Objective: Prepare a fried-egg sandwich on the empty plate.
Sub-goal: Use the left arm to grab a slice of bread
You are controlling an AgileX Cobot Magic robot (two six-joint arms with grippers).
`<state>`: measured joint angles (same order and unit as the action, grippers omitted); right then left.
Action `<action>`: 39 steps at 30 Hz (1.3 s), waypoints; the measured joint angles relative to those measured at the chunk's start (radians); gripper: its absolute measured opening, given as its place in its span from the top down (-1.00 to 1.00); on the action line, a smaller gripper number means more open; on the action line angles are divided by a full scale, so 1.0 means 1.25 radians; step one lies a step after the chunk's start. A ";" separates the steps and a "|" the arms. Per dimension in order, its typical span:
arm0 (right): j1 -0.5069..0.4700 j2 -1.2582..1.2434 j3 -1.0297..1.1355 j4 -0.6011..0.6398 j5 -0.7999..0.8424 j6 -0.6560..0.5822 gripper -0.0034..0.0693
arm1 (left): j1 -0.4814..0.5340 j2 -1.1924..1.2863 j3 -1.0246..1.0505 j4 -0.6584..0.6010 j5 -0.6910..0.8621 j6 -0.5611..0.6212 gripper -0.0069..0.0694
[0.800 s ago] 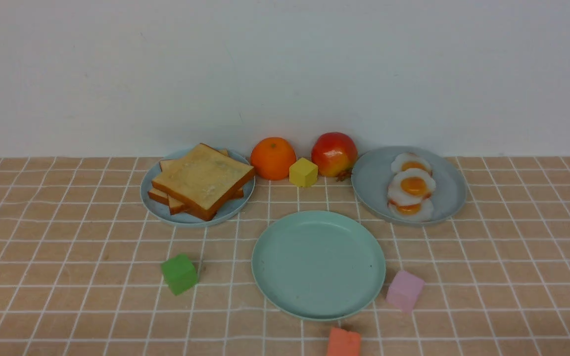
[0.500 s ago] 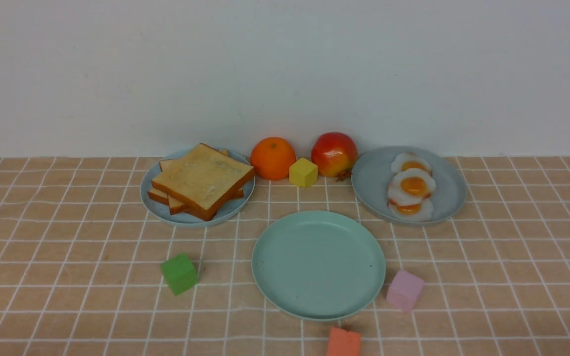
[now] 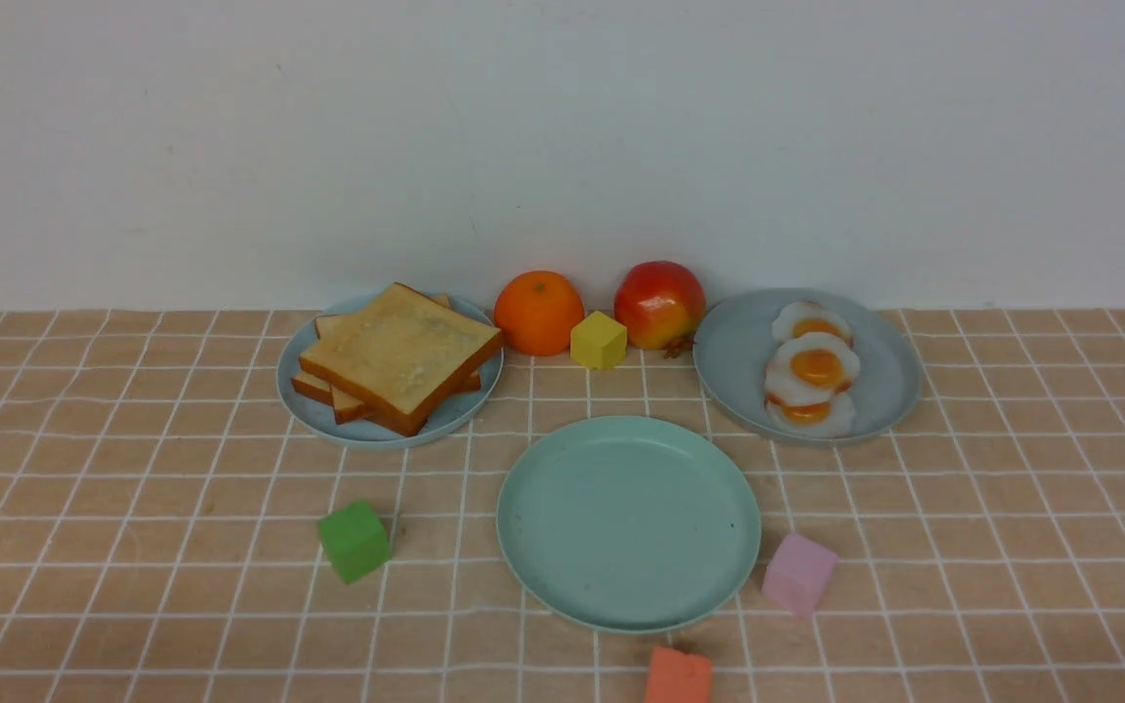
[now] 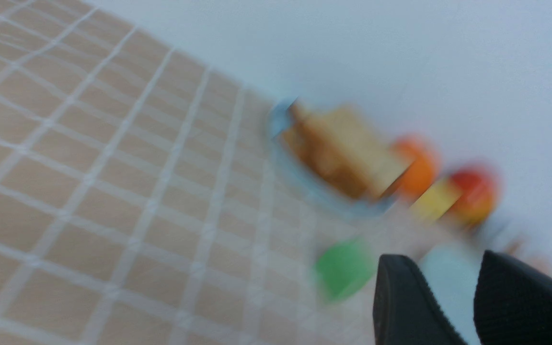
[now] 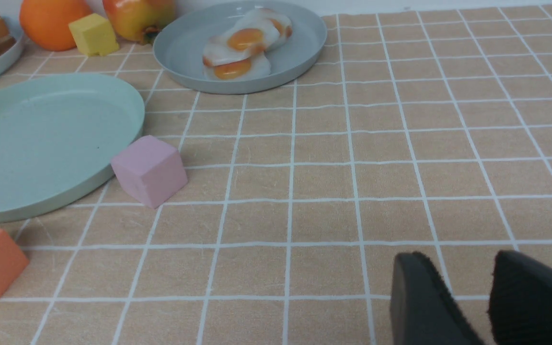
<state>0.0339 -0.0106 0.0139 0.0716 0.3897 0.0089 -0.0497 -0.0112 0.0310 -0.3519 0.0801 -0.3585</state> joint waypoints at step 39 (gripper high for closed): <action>0.000 0.143 -0.308 0.349 0.152 -0.007 0.58 | -0.178 1.122 -0.834 -0.017 0.387 0.569 0.85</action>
<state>0.0339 0.1686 -0.3712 0.5078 0.5790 0.0000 -0.2723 1.3915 -1.0117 -0.3728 0.5641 0.3522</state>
